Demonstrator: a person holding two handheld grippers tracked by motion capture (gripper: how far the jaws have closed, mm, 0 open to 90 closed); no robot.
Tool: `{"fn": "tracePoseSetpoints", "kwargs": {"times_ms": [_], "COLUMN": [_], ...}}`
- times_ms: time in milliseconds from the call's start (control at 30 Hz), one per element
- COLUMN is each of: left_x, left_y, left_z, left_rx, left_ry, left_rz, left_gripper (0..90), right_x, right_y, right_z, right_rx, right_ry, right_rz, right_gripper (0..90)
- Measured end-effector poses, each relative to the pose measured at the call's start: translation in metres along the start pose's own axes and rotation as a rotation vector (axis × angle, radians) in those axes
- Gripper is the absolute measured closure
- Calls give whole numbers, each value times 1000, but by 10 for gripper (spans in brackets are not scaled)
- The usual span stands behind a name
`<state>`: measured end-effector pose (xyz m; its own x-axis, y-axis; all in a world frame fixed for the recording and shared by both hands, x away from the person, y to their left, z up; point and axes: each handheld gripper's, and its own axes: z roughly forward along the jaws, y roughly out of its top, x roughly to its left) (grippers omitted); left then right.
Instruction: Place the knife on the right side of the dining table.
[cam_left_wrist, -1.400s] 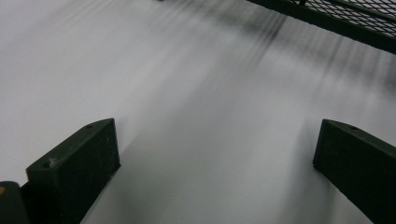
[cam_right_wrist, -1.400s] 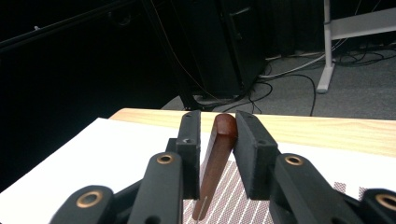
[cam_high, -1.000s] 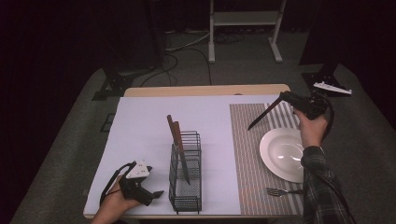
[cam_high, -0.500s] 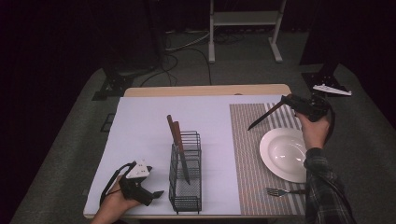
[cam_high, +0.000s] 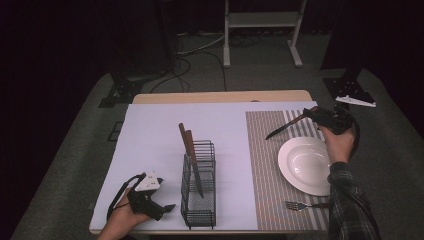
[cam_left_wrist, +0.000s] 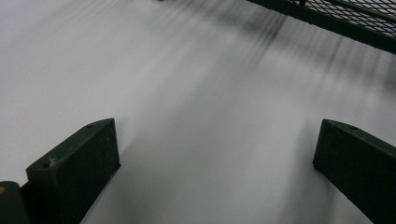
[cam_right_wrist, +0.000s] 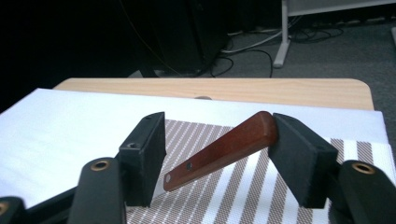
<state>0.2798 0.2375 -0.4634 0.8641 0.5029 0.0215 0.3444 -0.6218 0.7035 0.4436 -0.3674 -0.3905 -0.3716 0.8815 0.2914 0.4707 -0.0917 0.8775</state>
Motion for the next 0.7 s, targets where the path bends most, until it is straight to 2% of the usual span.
{"fn": "tracePoseSetpoints", "kwargs": {"times_ms": [700], "left_x": [0], "left_y": [0], "left_z": [0], "left_rx": [1], "left_ry": [0], "left_rz": [1], "left_gripper": [0], "right_x": [-12], "right_y": [-13], "right_z": [2], "right_rx": [53], "right_ry": [-65], "right_rz": [2], "right_gripper": [318]}}
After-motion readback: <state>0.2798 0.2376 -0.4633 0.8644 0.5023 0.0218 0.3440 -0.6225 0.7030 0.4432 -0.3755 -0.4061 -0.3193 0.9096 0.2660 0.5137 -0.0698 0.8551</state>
